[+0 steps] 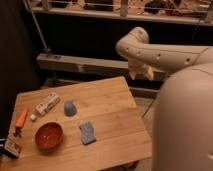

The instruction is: Move the arm in a circular motion

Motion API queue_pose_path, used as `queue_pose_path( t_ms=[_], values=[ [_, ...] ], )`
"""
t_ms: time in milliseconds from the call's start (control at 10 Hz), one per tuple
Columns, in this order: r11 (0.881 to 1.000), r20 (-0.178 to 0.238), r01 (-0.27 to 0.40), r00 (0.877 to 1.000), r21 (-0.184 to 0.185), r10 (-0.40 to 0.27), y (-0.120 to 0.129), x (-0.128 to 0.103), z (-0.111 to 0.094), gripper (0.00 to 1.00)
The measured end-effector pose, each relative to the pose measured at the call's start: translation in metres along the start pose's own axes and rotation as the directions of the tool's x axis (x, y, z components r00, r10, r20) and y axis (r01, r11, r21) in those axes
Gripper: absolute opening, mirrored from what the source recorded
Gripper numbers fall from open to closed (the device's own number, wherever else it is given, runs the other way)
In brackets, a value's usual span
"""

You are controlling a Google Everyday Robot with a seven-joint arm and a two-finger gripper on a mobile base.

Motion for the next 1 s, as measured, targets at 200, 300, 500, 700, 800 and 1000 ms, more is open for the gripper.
queue_pose_path(
  t_ms=[200, 300, 500, 700, 800, 1000],
  values=[
    [0.994, -0.020, 0.104, 0.994, -0.030, -0.104, 0.075, -0.014, 0.007, 0.65],
    [0.989, -0.033, 0.145, 0.989, -0.041, -0.146, 0.105, -0.015, 0.010, 0.65],
    [0.961, -0.068, 0.271, 0.959, -0.061, -0.275, 0.185, -0.006, 0.015, 0.65],
    [0.922, -0.092, 0.378, 0.918, -0.083, -0.385, 0.251, 0.011, 0.014, 0.65],
    [0.896, -0.101, 0.432, 0.892, -0.101, -0.442, 0.284, 0.022, 0.011, 0.65],
    [0.844, -0.102, 0.516, 0.841, -0.145, -0.531, 0.333, 0.043, -0.001, 0.65]
  ],
)
